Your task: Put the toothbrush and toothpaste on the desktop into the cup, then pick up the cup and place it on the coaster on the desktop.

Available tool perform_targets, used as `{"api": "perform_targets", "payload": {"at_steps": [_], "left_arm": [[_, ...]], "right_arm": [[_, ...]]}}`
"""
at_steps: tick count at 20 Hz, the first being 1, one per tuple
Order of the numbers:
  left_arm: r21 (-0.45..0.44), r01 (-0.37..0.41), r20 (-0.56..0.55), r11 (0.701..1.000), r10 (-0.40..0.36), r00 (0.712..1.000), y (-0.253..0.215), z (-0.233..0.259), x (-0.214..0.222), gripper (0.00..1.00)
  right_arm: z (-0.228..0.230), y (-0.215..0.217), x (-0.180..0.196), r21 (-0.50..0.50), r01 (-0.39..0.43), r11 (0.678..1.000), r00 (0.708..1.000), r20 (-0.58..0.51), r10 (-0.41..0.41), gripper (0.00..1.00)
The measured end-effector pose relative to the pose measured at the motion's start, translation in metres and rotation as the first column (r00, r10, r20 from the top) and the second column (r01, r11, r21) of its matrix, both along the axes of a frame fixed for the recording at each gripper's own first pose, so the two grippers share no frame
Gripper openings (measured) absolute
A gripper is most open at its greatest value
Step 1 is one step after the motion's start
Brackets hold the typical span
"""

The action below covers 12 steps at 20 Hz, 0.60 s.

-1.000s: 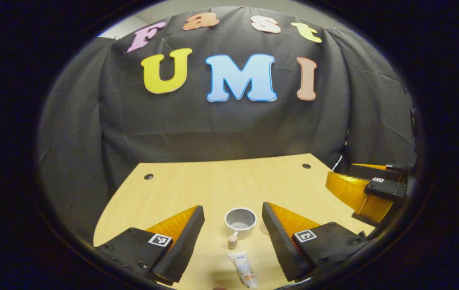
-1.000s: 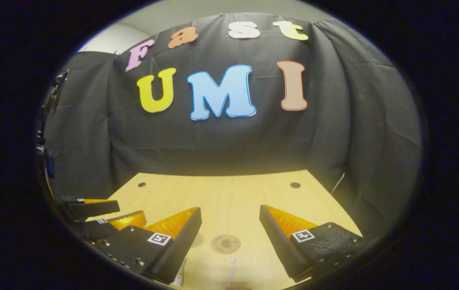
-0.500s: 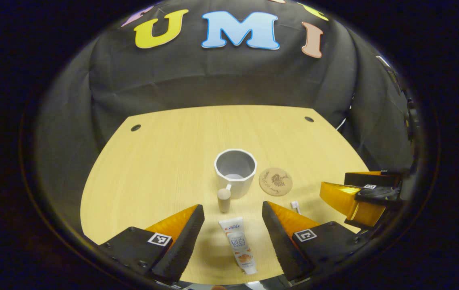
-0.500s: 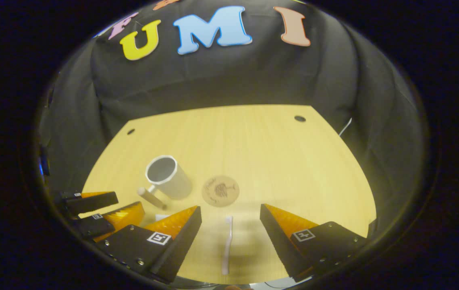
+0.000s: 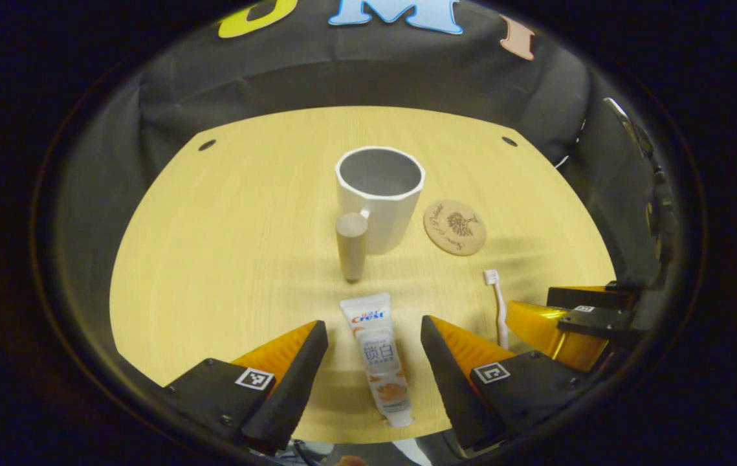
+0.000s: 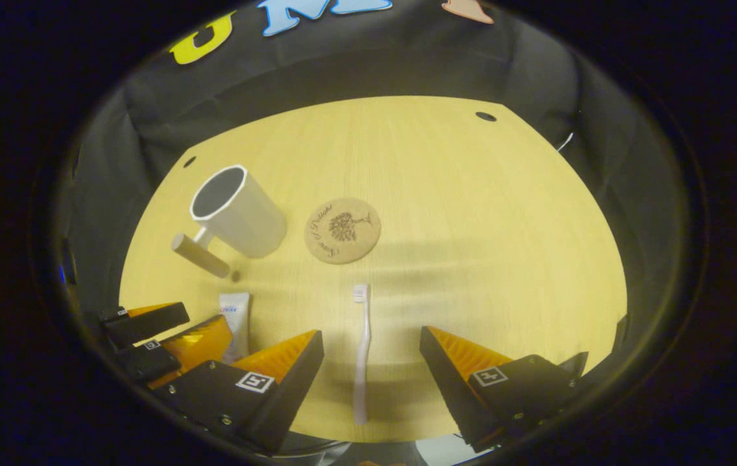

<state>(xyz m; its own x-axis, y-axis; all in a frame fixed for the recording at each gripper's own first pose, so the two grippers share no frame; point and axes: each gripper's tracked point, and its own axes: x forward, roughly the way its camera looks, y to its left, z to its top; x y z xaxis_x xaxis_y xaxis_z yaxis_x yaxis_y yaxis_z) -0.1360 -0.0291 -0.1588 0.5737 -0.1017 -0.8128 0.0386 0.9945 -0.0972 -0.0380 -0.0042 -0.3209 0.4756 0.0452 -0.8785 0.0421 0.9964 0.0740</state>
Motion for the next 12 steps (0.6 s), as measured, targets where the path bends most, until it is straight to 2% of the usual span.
{"api": "perform_targets", "payload": {"at_steps": [1,5,6,8,9,10,12], "left_arm": [[0.007,-0.007,-0.016,1.0,0.007,1.0,0.001,-0.004,-0.001,1.0],[0.008,-0.039,-0.076,0.999,0.04,0.996,-0.002,-0.013,-0.009,0.92],[0.017,-0.046,-0.085,0.999,0.047,0.995,0.0,-0.015,-0.01,0.97],[0.025,-0.06,-0.108,0.998,0.062,0.992,0.0,-0.019,-0.013,0.97],[0.025,-0.07,-0.12,0.997,0.072,0.99,0.0,-0.02,-0.015,1.0],[0.026,-0.08,-0.135,0.996,0.083,0.987,0.0,-0.021,-0.018,0.97],[0.02,-0.096,-0.146,0.995,0.098,0.984,-0.001,-0.021,-0.02,0.97]], "right_arm": [[-0.004,0.001,-0.002,-0.006,-0.01,1.0,1.0,-0.019,0.01,0.95],[-0.016,0.004,-0.004,-0.035,-0.053,0.998,0.996,-0.075,0.05,0.95],[-0.02,0.005,-0.005,-0.042,-0.062,0.997,0.994,-0.093,0.058,0.95],[-0.028,0.007,-0.008,-0.05,-0.077,0.996,0.99,-0.126,0.07,0.95],[-0.031,0.009,-0.008,-0.052,-0.085,0.995,0.988,-0.134,0.077,0.95],[-0.034,0.008,-0.01,-0.06,-0.095,0.994,0.985,-0.148,0.086,0.95],[-0.037,0.011,-0.011,-0.063,-0.11,0.992,0.982,-0.16,0.099,0.94]]}}
